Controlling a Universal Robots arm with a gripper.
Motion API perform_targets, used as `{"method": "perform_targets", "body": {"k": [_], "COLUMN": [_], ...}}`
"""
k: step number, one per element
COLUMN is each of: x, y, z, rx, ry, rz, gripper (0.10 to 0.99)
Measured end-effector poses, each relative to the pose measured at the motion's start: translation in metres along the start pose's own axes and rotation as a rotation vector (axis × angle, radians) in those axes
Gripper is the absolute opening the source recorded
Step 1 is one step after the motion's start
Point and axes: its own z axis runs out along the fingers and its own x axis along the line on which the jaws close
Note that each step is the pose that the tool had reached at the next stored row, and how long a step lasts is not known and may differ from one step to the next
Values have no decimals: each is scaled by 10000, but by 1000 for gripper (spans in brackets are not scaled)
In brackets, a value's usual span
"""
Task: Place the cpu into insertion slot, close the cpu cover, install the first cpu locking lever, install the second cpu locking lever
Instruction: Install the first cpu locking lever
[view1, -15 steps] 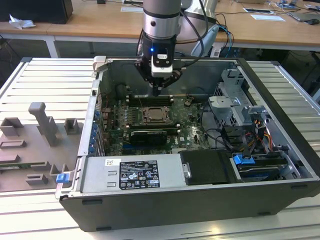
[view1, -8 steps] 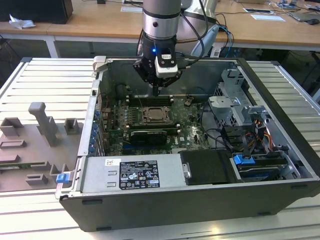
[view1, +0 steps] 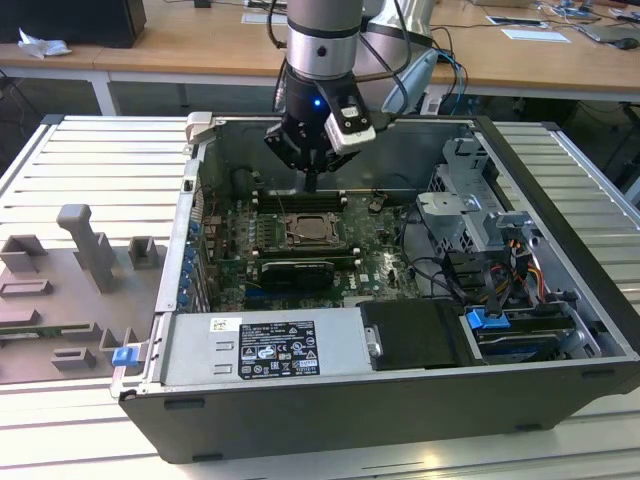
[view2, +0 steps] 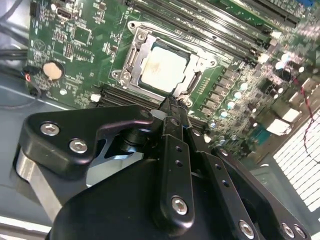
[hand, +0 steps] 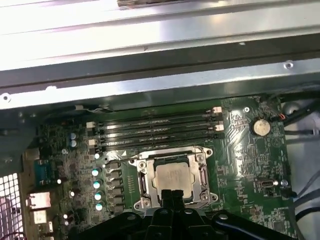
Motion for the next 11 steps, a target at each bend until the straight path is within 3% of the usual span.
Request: {"method": "perform_targets", "body": {"k": [2,8,11], "x": [1,1,35], "y": [-1,-2,-5], "z": [14,30,40], "rx": [7,16,16], "ry": [23,64,48], "rz": [-671,-1909,-2206], "gripper": [106,106,106]}}
